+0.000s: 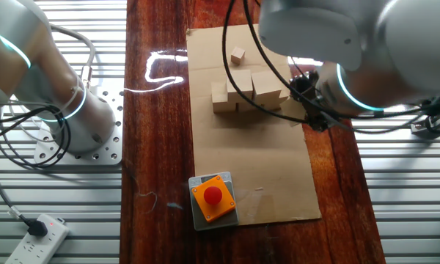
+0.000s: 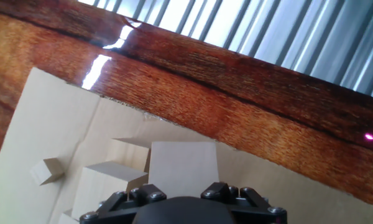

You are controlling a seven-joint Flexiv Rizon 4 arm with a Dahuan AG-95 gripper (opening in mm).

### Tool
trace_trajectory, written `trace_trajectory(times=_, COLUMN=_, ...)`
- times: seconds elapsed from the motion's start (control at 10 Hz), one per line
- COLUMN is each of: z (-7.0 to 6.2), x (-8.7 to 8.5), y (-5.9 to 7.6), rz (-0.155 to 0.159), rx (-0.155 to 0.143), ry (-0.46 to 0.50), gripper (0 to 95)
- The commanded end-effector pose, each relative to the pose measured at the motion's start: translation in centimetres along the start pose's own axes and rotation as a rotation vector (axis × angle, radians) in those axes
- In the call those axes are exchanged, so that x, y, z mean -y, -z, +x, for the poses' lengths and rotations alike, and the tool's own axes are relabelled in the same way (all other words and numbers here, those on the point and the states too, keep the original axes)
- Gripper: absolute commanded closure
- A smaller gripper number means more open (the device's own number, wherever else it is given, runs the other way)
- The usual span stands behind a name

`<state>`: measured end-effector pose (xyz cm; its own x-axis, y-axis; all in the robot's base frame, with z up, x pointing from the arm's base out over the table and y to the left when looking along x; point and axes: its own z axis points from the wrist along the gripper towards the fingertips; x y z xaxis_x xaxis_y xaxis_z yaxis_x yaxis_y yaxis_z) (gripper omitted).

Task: Stack the blocks into a pyramid shape

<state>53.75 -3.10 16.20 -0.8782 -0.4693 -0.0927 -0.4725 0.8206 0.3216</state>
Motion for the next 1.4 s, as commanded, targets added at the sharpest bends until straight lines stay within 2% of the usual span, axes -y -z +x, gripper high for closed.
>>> trace_trajectory(times=0.1, z=0.0, x=0.0, y=0.0, rz=-0.017, rx=-0.014, ry=0.007, gripper=95.0)
trace_trajectory(times=0.2, z=0.0, x=0.0, y=0.0, rz=-0.032, rx=-0.016, ry=0.007, gripper=95.0)
trace_trajectory(times=0.6, z=0.0, x=0.0, y=0.0, rz=-0.039, rx=-0.026, ry=-0.008, gripper=95.0)
trace_trajectory(times=0.7, z=0.3, x=-0.8, y=0.2, rz=-0.048, rx=-0.022, ry=-0.02, gripper=95.0)
trace_trajectory(times=1.2, z=1.0, x=-4.0, y=1.5, rz=-0.044, rx=-0.033, ry=-0.073, gripper=95.0)
trace_trajectory(times=1.4, z=1.0, x=-4.5, y=1.9, rz=-0.04, rx=-0.037, ry=-0.09, gripper=95.0)
